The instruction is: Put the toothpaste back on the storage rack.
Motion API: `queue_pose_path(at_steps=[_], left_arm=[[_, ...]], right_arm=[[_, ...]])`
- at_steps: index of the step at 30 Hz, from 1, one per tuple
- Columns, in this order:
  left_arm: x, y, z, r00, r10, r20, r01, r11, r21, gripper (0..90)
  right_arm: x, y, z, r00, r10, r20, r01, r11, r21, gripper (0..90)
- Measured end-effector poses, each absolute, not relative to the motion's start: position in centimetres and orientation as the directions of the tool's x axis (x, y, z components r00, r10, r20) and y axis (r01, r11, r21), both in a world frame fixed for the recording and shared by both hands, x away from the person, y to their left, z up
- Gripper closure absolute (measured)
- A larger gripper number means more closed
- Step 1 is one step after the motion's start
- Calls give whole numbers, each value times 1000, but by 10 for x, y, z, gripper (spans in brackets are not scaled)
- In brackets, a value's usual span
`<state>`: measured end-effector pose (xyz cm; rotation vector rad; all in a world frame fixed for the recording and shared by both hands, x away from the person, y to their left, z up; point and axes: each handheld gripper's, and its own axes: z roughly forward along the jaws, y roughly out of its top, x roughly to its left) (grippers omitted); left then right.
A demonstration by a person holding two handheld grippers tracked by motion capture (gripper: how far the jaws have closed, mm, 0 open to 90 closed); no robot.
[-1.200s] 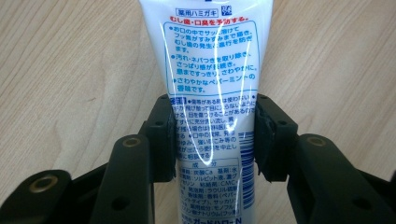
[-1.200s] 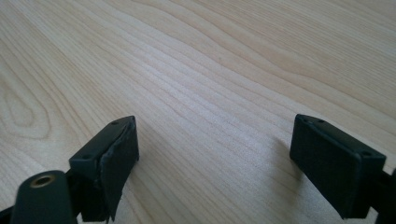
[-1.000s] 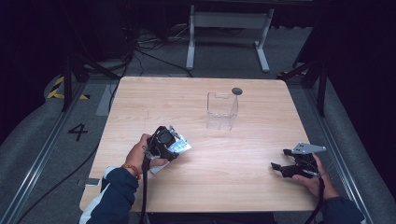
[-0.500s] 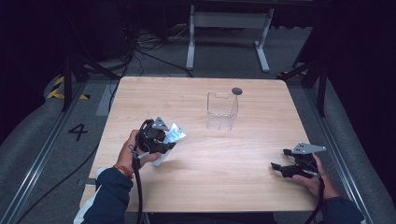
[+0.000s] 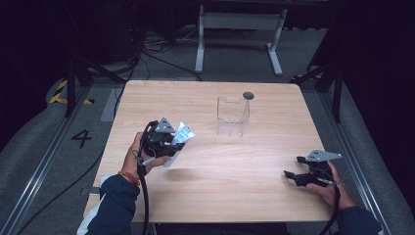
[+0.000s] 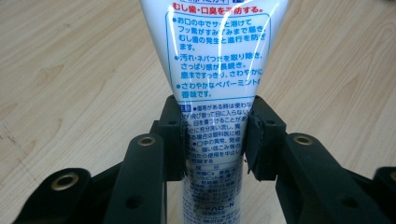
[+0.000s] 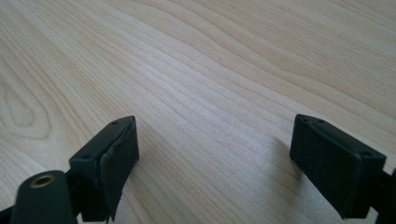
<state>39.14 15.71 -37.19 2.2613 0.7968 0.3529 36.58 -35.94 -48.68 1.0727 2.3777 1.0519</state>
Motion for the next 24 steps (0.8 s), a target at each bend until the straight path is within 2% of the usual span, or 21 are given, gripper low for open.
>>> queue_pose_path(at_steps=[24], left_arm=[[417, 125, -340, 802, 597, 1, 326, -438, 838, 646]], right_arm=[[366, -359, -487, -663, 748, 3, 506, 445, 739, 159]])
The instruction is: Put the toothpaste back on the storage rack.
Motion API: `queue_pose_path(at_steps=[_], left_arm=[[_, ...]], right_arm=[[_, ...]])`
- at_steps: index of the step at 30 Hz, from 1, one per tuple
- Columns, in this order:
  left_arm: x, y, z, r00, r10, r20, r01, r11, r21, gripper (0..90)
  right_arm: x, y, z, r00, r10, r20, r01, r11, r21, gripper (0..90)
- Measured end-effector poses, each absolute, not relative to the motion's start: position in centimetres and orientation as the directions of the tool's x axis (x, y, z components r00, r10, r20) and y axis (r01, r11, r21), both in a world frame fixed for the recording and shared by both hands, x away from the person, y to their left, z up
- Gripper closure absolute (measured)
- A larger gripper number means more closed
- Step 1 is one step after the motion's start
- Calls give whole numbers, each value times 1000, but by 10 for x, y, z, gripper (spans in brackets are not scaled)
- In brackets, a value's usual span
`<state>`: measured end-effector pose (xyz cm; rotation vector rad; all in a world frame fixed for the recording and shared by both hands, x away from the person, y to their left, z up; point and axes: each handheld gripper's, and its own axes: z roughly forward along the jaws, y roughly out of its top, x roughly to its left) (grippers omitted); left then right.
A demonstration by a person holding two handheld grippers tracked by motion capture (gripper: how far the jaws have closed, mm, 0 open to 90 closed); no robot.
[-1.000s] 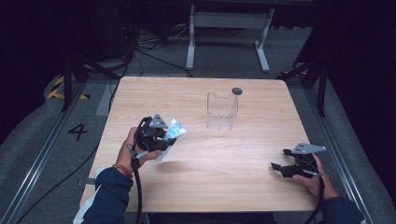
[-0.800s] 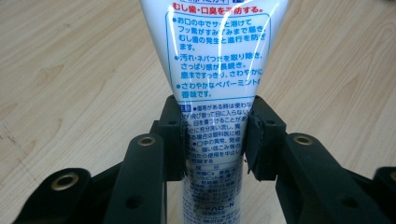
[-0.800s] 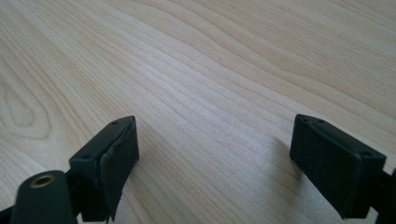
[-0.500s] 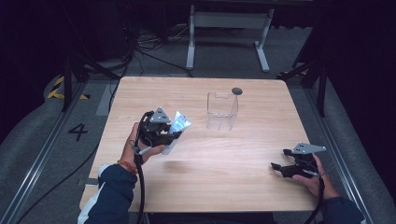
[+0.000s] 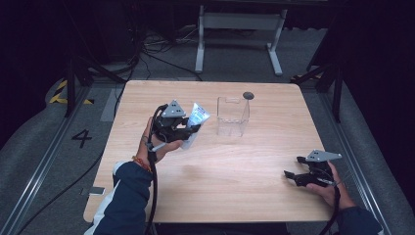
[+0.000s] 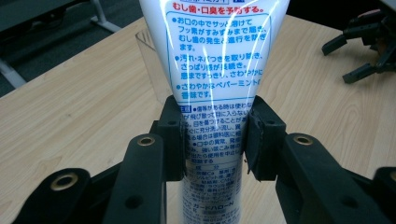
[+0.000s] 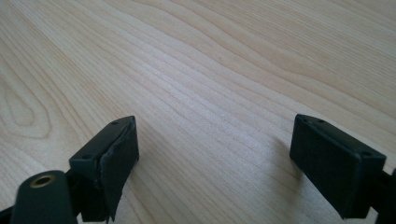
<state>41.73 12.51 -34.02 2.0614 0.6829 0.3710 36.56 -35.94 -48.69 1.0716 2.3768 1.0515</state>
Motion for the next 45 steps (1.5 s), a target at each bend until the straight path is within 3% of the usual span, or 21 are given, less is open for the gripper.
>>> queue_pose_path(at_steps=[29, 45], left_arm=[[464, 72, -320, 822, 567, -56, 271, -302, 914, 644], [481, 44, -314, 829, 557, -54, 252, -286, 925, 643]], right_arm=[[365, -360, -487, -664, 748, 4, 506, 445, 739, 159], [365, -360, -487, -664, 748, 4, 506, 445, 739, 159]])
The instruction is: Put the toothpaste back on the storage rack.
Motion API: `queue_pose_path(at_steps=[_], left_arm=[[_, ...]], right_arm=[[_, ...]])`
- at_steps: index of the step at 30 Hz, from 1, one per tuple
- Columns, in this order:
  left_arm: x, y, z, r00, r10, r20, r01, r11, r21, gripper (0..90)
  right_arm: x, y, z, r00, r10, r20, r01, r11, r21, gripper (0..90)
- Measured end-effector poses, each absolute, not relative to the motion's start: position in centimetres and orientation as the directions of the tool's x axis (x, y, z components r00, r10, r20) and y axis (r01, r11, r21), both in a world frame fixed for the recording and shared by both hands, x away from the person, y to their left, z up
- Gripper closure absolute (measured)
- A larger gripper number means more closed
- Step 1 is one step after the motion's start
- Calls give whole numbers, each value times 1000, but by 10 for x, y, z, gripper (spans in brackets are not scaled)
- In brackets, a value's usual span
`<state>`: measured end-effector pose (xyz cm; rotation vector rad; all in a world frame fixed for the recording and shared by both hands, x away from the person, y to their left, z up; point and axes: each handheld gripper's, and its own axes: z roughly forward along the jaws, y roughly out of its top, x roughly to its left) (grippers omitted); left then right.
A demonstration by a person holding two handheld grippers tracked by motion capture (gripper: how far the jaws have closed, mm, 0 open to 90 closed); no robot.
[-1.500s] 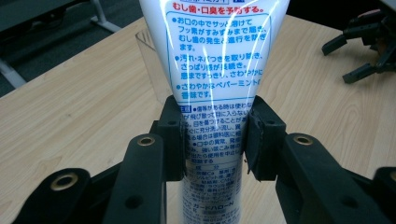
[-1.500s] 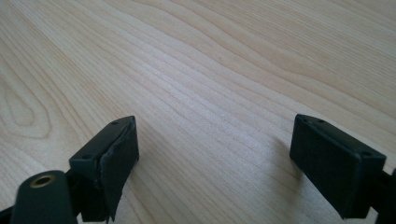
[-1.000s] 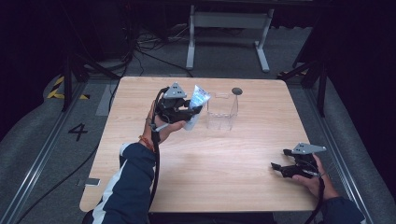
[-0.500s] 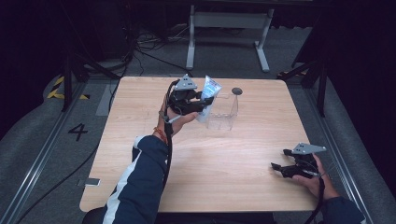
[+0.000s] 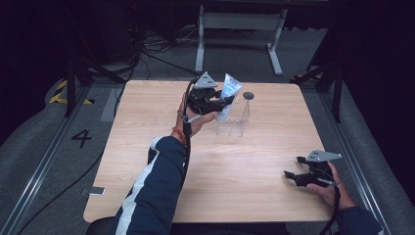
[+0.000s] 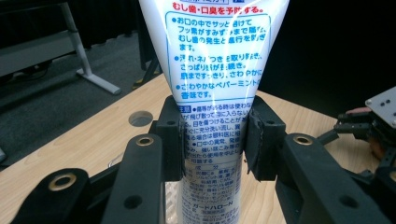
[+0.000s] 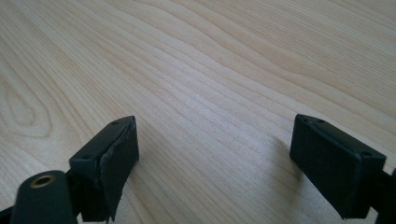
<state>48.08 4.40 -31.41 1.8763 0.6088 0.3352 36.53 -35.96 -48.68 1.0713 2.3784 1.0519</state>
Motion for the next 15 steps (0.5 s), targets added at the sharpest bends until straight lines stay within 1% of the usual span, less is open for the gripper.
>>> queue_pose_path(at_steps=[14, 15], left_arm=[[500, 29, -322, 820, 569, -57, 237, -248, 939, 643], [502, 26, -324, 820, 568, -67, 242, -239, 940, 643]], right_arm=[[365, -360, -487, -665, 746, 5, 506, 446, 738, 159], [365, -360, -487, -665, 746, 5, 506, 446, 738, 159]])
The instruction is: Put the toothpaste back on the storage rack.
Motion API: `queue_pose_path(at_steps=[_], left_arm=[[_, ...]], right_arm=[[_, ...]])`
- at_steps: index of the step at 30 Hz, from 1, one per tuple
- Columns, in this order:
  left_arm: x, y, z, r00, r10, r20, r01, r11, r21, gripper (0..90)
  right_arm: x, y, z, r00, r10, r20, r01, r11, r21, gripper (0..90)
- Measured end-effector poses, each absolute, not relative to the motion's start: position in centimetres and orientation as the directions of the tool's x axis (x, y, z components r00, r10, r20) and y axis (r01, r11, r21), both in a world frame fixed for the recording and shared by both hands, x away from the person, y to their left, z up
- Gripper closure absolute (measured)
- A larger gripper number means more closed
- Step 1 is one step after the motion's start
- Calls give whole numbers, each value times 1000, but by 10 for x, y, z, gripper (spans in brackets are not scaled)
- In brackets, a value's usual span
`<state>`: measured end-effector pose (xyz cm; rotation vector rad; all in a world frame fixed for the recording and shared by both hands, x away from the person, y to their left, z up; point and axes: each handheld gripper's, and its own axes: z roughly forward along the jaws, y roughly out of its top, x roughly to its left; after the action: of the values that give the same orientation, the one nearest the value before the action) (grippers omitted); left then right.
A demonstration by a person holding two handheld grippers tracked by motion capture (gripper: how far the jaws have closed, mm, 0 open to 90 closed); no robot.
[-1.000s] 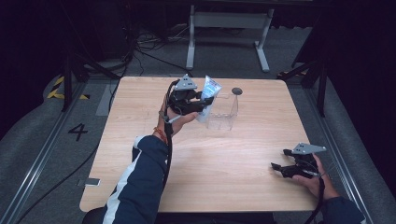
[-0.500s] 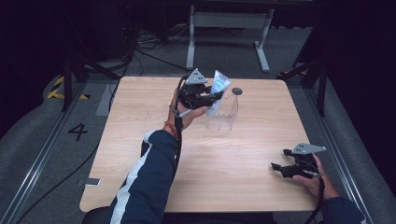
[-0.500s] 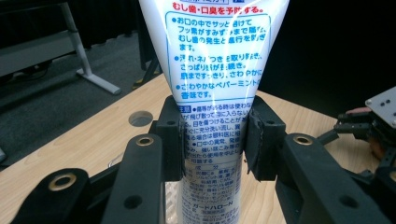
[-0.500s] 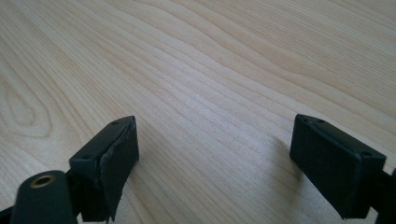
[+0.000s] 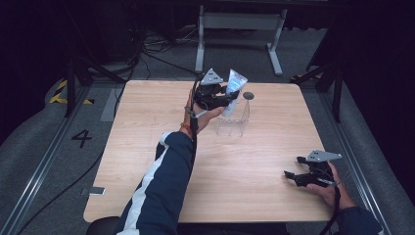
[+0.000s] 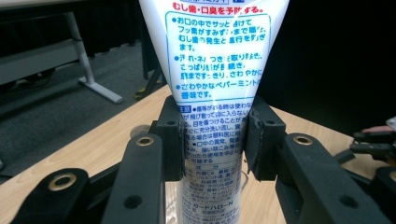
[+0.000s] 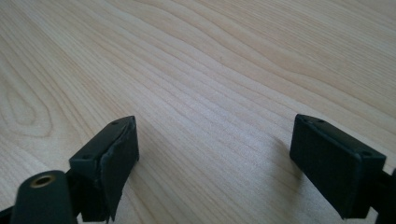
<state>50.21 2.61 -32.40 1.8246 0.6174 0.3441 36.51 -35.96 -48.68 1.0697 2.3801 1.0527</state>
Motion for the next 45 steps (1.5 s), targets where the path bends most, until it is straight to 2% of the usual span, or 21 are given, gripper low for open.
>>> queue_pose_path(at_steps=[23, 45], left_arm=[[521, 0, -350, 816, 578, -21, 220, -275, 936, 641], [528, -3, -378, 785, 619, -39, 247, -255, 935, 636]], right_arm=[[365, -360, -487, -667, 745, 3, 503, 448, 739, 159], [365, -360, -487, -667, 745, 5, 505, 447, 739, 159]])
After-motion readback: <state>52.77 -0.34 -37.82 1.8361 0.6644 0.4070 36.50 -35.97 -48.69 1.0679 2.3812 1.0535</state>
